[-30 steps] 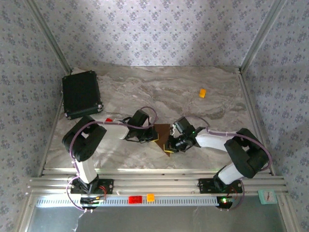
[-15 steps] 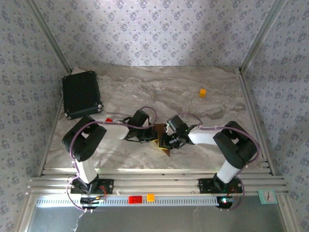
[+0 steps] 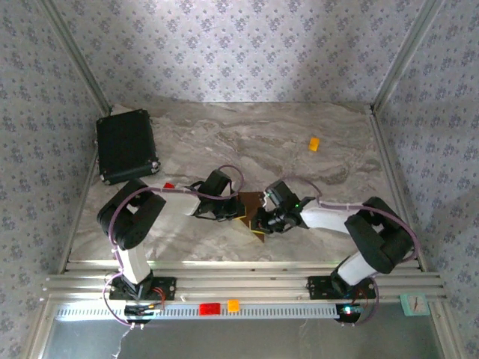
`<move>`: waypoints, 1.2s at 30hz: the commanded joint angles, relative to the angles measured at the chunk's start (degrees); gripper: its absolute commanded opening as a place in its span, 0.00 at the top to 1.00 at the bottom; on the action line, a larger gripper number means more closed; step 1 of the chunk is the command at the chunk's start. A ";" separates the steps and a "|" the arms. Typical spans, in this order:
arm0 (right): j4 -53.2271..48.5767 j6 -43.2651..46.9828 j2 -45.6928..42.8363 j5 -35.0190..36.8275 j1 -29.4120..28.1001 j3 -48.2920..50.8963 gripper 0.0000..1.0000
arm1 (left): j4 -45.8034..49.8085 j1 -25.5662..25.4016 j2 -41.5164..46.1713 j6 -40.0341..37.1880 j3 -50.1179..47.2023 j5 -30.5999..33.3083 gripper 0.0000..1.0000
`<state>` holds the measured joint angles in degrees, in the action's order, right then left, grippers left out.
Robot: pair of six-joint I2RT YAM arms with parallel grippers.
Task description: Fold a paper plane with a square sheet of paper (pick it up from the middle)
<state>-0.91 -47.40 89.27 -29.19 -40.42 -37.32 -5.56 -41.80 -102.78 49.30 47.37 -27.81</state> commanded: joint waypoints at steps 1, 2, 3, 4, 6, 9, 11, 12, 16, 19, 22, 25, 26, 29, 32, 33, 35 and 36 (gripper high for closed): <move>2.03 -0.88 5.36 -0.54 -0.09 -2.79 0.89 | 4.07 -0.22 -2.69 -0.43 -1.16 2.76 0.97; 1.98 -0.78 6.09 -0.63 -0.14 -2.94 0.88 | 4.07 -0.25 -2.69 -0.43 -1.15 2.76 0.97; 1.89 -0.41 6.31 -0.44 -0.33 -2.61 0.88 | 3.92 -0.28 -2.77 -0.28 -1.25 2.83 0.97; 1.55 -0.12 6.04 -0.42 -0.36 -1.71 0.88 | 3.82 -0.22 -2.86 -0.12 -1.40 2.92 0.97; 0.74 0.85 4.33 -0.35 -0.19 0.58 0.87 | 3.46 -0.22 -3.33 -0.04 -1.41 3.03 0.97; -0.49 2.22 0.44 -1.34 0.66 5.31 0.87 | 3.04 -0.22 -4.00 0.31 -1.69 2.98 0.97; -0.67 2.55 -2.30 -2.25 1.35 8.88 0.87 | 2.29 -0.22 -3.87 0.85 -2.16 3.03 0.97; -0.67 2.65 -4.19 -2.41 1.60 10.78 0.87 | 1.99 -0.07 -3.83 1.18 -2.38 3.03 0.98; -1.23 3.39 -9.95 -2.91 1.89 15.91 0.86 | 0.38 0.00 -3.27 2.85 -3.64 3.38 0.98; -2.92 4.23 -12.60 -2.80 2.12 16.79 0.86 | -0.20 0.03 -2.71 3.82 -4.22 3.87 0.98; -5.08 4.89 -14.60 -2.11 2.06 15.62 0.86 | -0.32 0.04 -2.10 4.39 -4.57 4.21 0.98; -7.58 5.59 -16.73 -0.52 1.95 13.62 0.86 | -1.03 0.03 -1.17 5.79 -5.25 4.66 0.98; -8.39 5.78 -17.56 0.54 2.02 13.10 0.86 | -1.53 -0.01 -0.82 6.42 -5.71 4.78 0.98; -9.67 6.09 -20.63 3.73 2.26 12.14 0.77 | -3.66 -0.08 0.50 8.48 -7.34 5.26 0.98; -10.02 6.24 -23.76 8.96 2.38 11.74 0.66 | -5.60 -0.42 2.23 10.12 -8.52 5.49 0.96; -9.78 6.61 -24.65 10.82 2.37 11.82 0.63 | -6.06 -0.60 2.93 10.38 -8.63 5.48 0.96; -9.47 7.47 -25.91 13.79 2.45 11.90 0.58 | -6.26 -0.98 4.71 10.44 -8.43 5.59 0.95; -8.97 8.45 -26.23 14.85 2.52 11.95 0.56 | -6.22 -1.16 5.77 10.41 -8.19 5.67 0.93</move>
<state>-8.40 -40.99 64.27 -20.82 -38.22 -24.27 -14.79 -42.37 -99.26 58.63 40.21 -24.73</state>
